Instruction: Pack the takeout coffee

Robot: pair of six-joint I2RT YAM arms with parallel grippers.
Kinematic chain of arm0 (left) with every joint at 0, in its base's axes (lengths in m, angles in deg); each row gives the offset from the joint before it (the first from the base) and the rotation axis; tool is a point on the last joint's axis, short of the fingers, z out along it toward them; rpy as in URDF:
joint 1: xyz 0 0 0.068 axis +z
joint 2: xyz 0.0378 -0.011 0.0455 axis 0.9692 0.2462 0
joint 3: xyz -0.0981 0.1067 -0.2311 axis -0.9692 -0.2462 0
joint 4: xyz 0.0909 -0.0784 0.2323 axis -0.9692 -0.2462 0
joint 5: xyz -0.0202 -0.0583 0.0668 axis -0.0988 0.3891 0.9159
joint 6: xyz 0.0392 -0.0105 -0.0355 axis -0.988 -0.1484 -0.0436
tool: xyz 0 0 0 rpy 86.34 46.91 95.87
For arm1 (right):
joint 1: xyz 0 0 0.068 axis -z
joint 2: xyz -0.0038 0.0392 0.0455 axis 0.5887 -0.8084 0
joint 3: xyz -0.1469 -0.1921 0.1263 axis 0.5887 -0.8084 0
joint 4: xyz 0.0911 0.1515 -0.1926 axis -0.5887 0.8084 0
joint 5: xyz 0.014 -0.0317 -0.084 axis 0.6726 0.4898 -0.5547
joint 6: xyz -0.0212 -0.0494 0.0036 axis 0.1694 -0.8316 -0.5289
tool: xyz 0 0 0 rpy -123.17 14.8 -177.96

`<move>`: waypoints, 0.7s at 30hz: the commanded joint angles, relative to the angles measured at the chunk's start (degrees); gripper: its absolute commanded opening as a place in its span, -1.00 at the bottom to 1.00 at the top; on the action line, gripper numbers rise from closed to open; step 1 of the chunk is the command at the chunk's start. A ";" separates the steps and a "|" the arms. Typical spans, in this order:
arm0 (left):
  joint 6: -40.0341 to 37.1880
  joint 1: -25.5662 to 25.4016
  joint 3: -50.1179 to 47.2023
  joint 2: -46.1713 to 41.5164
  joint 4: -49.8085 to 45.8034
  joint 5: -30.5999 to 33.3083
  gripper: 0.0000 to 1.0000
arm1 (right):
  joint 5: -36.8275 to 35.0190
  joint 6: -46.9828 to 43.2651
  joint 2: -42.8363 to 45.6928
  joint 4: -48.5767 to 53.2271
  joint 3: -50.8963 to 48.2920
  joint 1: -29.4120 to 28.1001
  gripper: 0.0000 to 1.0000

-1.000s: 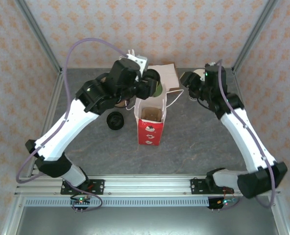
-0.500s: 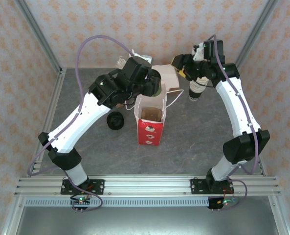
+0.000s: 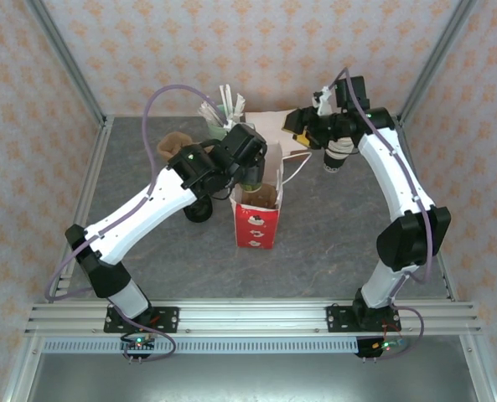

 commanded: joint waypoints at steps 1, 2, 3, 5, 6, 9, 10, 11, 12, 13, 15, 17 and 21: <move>3.49 -0.41 -2.18 -1.63 3.77 0.45 0.11 | 1.58 -5.35 -0.42 1.44 -0.64 -1.41 0.16; 3.54 -0.44 -2.77 -1.75 4.40 0.14 0.11 | 1.60 -5.96 -0.89 1.97 -0.42 -1.61 0.16; 3.62 -0.48 -3.43 -1.75 4.93 -0.35 0.11 | 1.41 -6.06 -1.16 2.32 -0.50 -1.88 0.16; 3.56 -0.42 -4.59 -1.75 5.77 -1.30 0.11 | 1.67 -6.32 -1.35 1.29 -1.19 -2.46 0.18; 3.56 -0.42 -5.47 -1.84 6.21 -1.76 0.11 | 1.60 -6.68 -1.66 0.94 -0.96 -2.84 0.19; 3.12 -0.33 -7.01 -1.90 6.37 -2.62 0.12 | 1.07 -7.38 -4.14 1.39 1.50 -3.47 0.22; 3.01 -0.33 -7.20 -1.97 6.33 -2.84 0.12 | 0.90 -7.84 -4.92 1.56 2.47 -3.70 0.22; 2.89 -0.25 -7.36 -2.19 6.24 -2.93 0.13 | 0.77 -8.17 -5.85 1.53 3.26 -3.75 0.23; 2.85 -0.11 -7.63 -2.41 6.36 -3.09 0.13 | 0.20 -8.46 -6.78 2.02 4.43 -3.84 0.23; 2.68 0.05 -7.74 -2.57 6.24 -3.32 0.13 | 0.06 -8.57 -7.81 2.32 5.52 -3.78 0.24; 2.33 0.38 -7.89 -2.80 5.80 -3.64 0.13 | 0.65 -8.88 -9.47 2.92 7.22 -3.97 0.24; 2.06 0.75 -8.39 -3.23 5.86 -3.91 0.13 | 1.08 -9.08 -10.36 3.43 8.28 -4.25 0.24; 1.70 1.39 -9.79 -4.54 6.00 -4.01 0.13 | 1.50 -9.13 -9.64 3.37 6.56 -5.49 0.22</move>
